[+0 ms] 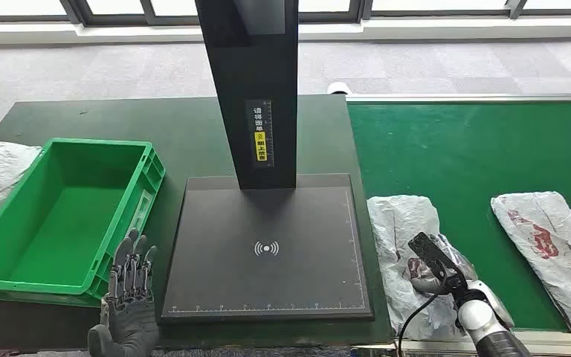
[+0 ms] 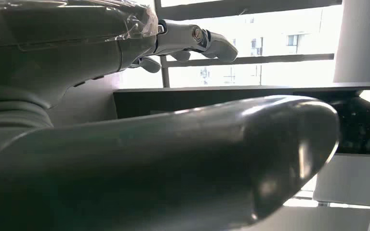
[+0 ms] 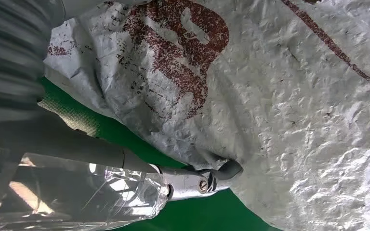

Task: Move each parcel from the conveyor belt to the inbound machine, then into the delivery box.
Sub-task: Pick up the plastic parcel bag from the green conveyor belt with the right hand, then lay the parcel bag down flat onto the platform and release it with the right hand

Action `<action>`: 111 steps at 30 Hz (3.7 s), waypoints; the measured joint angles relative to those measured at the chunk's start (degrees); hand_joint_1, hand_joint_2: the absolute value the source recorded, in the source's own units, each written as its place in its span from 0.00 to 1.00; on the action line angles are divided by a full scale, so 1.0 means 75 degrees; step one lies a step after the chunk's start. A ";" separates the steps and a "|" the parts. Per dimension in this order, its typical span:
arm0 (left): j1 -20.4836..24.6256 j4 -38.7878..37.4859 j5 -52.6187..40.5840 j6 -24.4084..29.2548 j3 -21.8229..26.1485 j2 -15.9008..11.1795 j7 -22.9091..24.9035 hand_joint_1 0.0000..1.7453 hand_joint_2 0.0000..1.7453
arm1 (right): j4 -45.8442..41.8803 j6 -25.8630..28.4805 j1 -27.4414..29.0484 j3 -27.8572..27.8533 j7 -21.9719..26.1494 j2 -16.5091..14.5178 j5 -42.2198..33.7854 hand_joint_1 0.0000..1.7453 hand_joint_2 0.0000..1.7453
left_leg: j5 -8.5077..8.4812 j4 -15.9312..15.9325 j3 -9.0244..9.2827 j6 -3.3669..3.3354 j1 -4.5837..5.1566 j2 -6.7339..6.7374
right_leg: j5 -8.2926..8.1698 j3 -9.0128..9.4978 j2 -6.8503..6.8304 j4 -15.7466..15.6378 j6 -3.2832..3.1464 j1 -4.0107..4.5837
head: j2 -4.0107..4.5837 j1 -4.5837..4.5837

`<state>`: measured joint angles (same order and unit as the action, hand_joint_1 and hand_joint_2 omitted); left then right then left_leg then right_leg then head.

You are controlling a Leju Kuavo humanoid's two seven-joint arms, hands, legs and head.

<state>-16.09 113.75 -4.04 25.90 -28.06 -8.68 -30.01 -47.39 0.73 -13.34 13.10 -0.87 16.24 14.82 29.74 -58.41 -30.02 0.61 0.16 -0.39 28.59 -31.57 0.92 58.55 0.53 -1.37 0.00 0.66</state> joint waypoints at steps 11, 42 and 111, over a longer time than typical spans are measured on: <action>0.0046 -0.0004 -0.0023 -0.0112 0.0000 0.0000 0.0058 0.00 0.00 | 0.0174 -0.0914 -0.0161 0.0516 0.0098 0.0117 0.0061 1.00 1.00 | 0.0000 -0.0001 0.0011 0.0000 0.0000 0.0009 | -0.0006 0.0004 0.0011 0.0000 0.0000 0.0003 | 0.0000 0.0000; -0.0119 0.0278 -0.0408 0.0571 0.0000 0.0004 0.0185 0.00 0.00 | -0.2299 0.1658 0.0745 0.0589 0.1456 0.0138 -0.0275 1.00 1.00 | -0.0001 -0.0001 -0.0010 0.0001 0.0000 0.0002 | -0.0005 -0.0004 0.0001 0.0000 0.0000 0.0001 | 0.0000 0.0000; 0.0564 -0.0500 -0.0092 0.0163 -0.0192 0.0402 -0.0188 0.00 0.00 | -0.2720 0.2071 0.0600 0.1742 0.1990 -0.2208 0.1147 1.00 1.00 | -0.0024 0.0001 -0.0021 0.0015 -0.0007 -0.0003 | -0.0012 -0.0016 0.0002 0.0004 -0.0007 0.0005 | 0.0000 0.0000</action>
<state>-11.86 110.01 -4.73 27.12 -29.50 -5.66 -31.42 -67.79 16.26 -8.84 26.16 14.05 -0.32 23.42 29.56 -58.40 -30.17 0.72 0.11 -0.41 28.50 -31.69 0.94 58.58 0.47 -1.33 0.00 0.66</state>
